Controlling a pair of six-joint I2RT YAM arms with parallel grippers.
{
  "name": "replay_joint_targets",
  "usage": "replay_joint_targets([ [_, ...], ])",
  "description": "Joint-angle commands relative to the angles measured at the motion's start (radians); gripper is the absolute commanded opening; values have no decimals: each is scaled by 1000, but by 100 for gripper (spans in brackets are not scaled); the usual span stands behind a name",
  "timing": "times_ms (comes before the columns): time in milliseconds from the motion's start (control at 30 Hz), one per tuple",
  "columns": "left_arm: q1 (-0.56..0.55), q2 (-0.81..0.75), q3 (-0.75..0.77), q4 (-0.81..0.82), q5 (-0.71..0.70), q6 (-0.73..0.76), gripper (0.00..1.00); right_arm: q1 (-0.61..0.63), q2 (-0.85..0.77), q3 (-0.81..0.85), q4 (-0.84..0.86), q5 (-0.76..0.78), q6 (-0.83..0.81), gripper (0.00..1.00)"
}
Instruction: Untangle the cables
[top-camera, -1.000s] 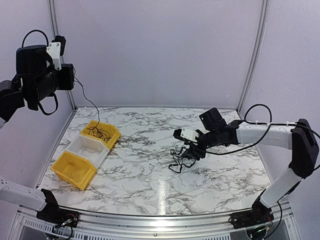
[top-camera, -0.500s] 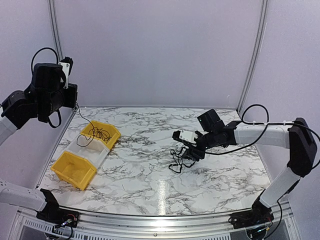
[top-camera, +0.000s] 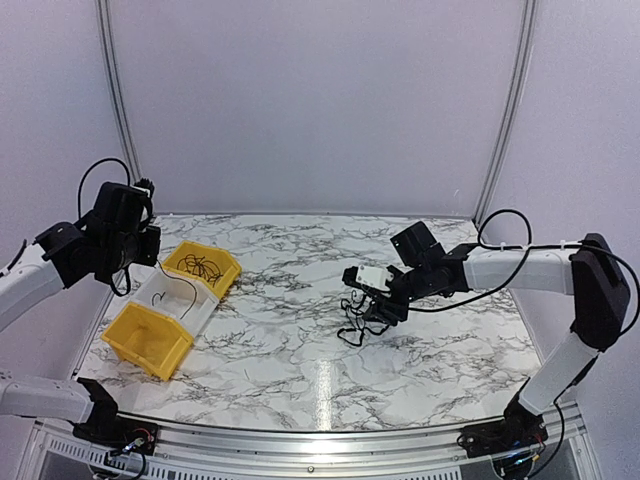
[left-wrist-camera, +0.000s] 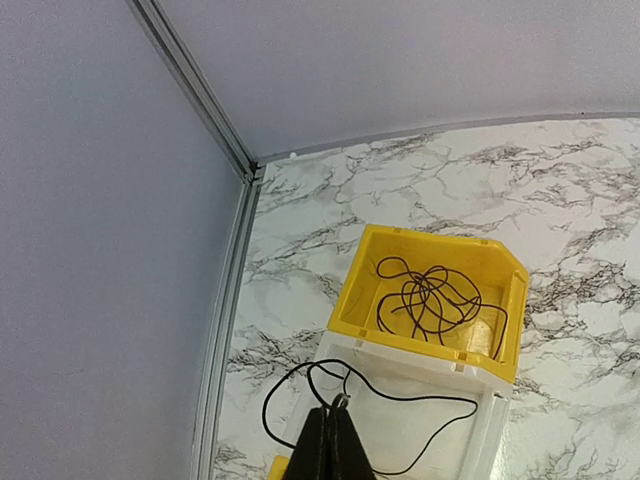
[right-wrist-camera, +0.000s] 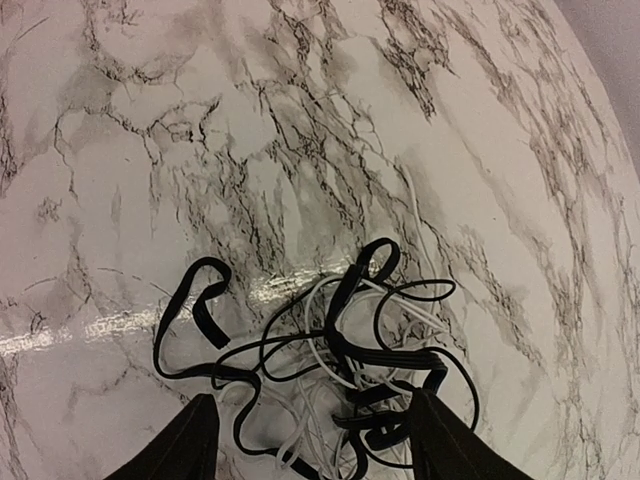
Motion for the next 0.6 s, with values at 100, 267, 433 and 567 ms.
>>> replay_joint_targets([
  [100,40,44,-113,97,126,-84,0,10,21,5,1,18,-11,65],
  [267,45,101,-174,139,188,-127,0,11,32,6,-2,19,-15,65],
  [433,50,169,-204,172,226,-157,0,11,36,6,-3,20,-15,65],
  [567,68,232,-212,180,247,-164,0,11,39,7,-5,20,-16,65],
])
